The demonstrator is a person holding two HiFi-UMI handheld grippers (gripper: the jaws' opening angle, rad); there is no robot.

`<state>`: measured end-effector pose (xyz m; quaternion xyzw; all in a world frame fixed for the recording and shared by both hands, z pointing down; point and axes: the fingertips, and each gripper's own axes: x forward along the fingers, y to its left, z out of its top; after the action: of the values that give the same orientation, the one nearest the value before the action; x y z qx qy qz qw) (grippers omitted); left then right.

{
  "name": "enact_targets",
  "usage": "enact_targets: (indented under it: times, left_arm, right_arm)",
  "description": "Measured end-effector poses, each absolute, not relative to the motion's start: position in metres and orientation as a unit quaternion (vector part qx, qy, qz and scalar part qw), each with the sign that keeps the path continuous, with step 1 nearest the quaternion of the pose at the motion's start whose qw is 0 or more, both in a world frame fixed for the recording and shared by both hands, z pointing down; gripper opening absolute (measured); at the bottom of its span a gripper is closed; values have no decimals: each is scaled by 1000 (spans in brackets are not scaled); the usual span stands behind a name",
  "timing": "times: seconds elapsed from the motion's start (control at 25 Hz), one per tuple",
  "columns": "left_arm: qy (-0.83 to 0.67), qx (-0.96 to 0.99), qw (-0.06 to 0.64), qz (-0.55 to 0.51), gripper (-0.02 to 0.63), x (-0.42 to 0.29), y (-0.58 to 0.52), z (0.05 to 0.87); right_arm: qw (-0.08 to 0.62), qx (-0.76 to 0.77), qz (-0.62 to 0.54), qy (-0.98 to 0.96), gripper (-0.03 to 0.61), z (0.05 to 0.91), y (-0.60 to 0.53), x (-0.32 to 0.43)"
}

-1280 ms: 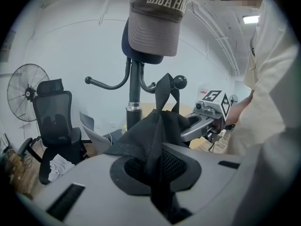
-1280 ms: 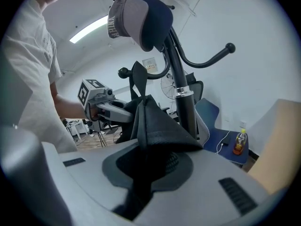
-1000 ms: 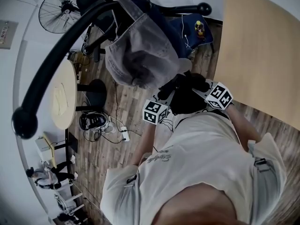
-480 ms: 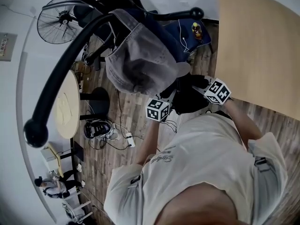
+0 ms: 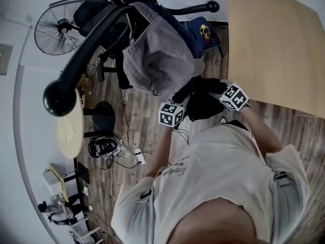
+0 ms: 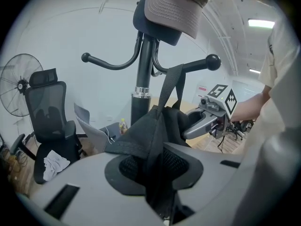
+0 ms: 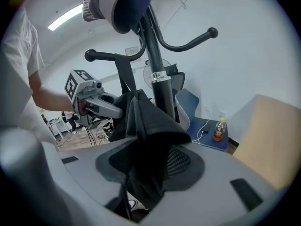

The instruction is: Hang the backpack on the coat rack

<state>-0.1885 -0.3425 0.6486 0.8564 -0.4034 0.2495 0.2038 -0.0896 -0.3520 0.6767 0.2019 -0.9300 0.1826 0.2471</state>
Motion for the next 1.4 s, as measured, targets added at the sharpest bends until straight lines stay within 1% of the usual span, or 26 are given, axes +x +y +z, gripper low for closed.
enact_targets:
  times: [0.16, 0.28, 0.4, 0.48, 0.56, 0.68, 0.84, 0.96, 1.08, 1.2, 1.4]
  left_arm:
    - [-437, 841, 217, 234, 124, -197, -337, 640]
    - [-460, 833, 217, 218, 126, -206, -326, 627]
    - [-461, 838, 203, 209, 124, -212, -309, 607]
    - [-456, 846, 193, 199, 123, -215, -295, 589]
    - [-451, 853, 181, 191, 111, -217, -281, 574]
    - [-448, 860, 156, 189, 41, -218, -263, 558]
    - [-444, 868, 118, 187, 32, -216, -245, 534]
    - [-435, 876, 100, 183, 29, -206, -228, 517]
    - [-416, 888, 126, 147, 29, -198, -210, 496]
    - [-404, 897, 149, 104, 29, -193, -203, 475]
    - [-407, 898, 126, 109, 29, -187, -193, 464]
  right_arm:
    - [240, 257, 213, -912, 161, 670, -348, -66]
    - [227, 290, 212, -905, 153, 651, -337, -58]
    - [219, 306, 199, -905, 130, 627, -323, -60]
    - [203, 321, 191, -905, 55, 608, -312, -62]
    - [184, 337, 189, -904, -3, 592, -298, -66]
    - [157, 350, 194, -903, -5, 570, -276, -74]
    - [119, 339, 207, -910, -6, 537, -247, -91]
    - [106, 333, 181, -919, -6, 504, -225, -99]
    - [95, 333, 148, -926, -6, 476, -204, -105]
    - [103, 342, 121, -926, -6, 463, -188, -105]
    - [128, 359, 60, -922, -6, 445, -171, -99]
